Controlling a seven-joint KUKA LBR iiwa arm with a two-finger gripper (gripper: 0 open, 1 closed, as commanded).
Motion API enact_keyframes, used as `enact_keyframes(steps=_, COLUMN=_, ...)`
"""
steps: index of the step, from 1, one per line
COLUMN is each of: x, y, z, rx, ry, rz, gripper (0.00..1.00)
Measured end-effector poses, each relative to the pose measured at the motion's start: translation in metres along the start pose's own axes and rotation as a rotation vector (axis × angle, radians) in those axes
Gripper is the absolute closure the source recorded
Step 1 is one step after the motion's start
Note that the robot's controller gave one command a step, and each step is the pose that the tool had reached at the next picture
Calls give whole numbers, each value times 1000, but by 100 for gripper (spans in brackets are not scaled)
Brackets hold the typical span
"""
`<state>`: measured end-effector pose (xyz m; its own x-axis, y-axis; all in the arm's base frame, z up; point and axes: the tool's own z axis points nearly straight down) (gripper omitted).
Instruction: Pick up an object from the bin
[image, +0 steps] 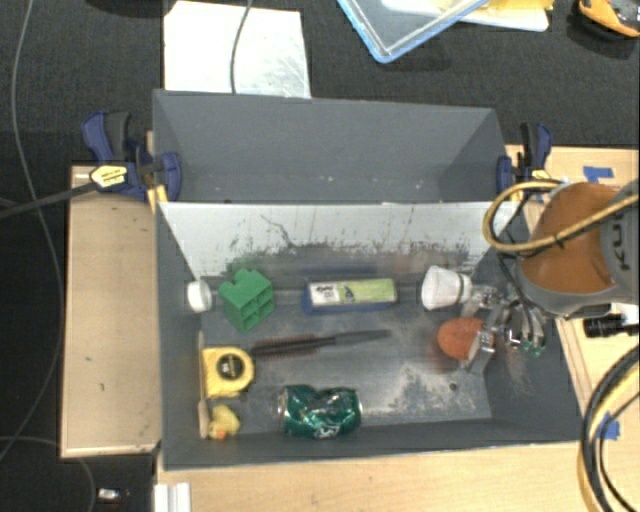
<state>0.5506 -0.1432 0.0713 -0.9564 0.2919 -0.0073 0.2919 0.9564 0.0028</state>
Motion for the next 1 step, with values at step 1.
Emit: enact_keyframes(steps=1, x=-5, y=10, z=-3, rx=-2, ry=5, rz=-254, gripper=100)
